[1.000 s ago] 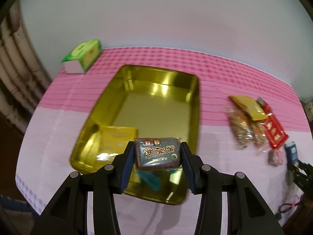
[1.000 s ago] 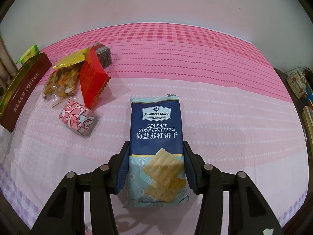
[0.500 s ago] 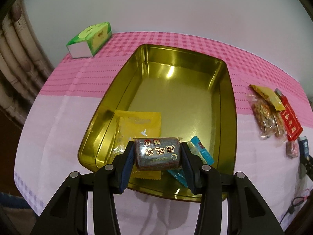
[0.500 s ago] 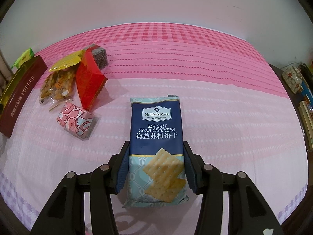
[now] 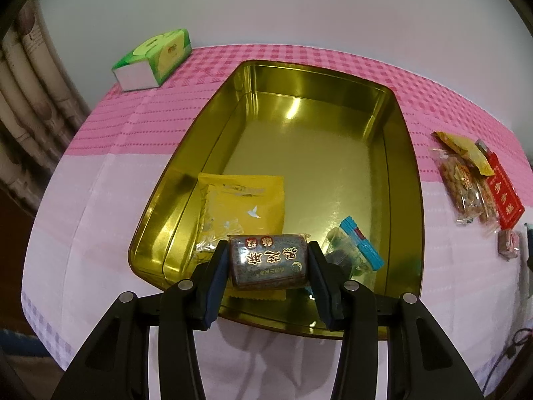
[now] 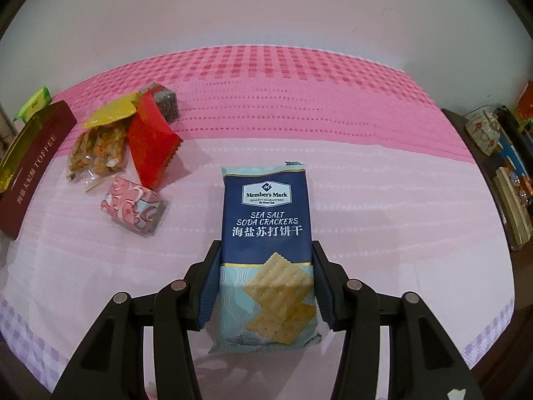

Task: Organize snacks
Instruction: 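Place the brown cake box into the tin with the left gripper and release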

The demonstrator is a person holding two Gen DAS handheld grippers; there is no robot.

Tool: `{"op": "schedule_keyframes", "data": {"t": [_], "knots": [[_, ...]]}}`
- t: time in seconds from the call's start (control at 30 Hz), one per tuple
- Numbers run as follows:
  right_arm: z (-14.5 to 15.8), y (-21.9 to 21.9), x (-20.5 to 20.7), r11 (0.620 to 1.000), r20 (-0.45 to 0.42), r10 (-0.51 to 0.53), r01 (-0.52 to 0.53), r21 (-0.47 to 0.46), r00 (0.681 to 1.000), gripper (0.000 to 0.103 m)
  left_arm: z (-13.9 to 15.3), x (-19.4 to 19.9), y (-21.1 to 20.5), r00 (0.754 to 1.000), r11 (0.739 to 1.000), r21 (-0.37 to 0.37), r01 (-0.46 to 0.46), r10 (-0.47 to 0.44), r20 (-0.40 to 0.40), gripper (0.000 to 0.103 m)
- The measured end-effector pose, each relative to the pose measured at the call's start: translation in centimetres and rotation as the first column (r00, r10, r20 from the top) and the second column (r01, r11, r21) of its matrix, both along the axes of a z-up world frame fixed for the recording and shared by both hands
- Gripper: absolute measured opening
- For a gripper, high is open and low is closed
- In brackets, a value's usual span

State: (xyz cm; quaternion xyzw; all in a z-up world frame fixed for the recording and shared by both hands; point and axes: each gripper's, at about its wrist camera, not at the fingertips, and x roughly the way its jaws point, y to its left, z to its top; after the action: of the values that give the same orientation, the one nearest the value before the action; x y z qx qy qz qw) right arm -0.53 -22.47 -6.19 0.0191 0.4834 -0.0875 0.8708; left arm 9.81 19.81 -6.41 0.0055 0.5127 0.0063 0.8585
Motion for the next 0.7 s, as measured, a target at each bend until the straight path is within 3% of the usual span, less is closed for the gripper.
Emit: {"op": "schedule_keyframes", "data": {"t": [0.13,0.27,0.43,0.7], "knots": [[1.1,0.7,-0.1,1.0,0.021,0.002,-0.001,-0.006,1.0,0.046,-0.1,-0.1,-0.1,1.0,1.0,0.009,0.013,-0.013,0.001,0.051],[2.3,1.8,0.0,1.0,0.047,0.017,-0.016,-0.007,0.999,0.046,0.4,-0.3,0.0,1.0,1.0,0.001,0.015,-0.015,0.02,0.068],[3.9,4.1,0.8,0.998,0.077,0.069,-0.069,-0.006,0.995,0.046,1.8,-0.7,-0.2,0.998,1.0,0.008,0.028,-0.028,0.051,0.068],[5.4,12.0,3.0,0.971,0.102,0.239,-0.241,0.003,0.966,0.046,4.5,-1.9,0.9,0.994,0.997,0.062,0.04,-0.046,0.104,0.071]]}}
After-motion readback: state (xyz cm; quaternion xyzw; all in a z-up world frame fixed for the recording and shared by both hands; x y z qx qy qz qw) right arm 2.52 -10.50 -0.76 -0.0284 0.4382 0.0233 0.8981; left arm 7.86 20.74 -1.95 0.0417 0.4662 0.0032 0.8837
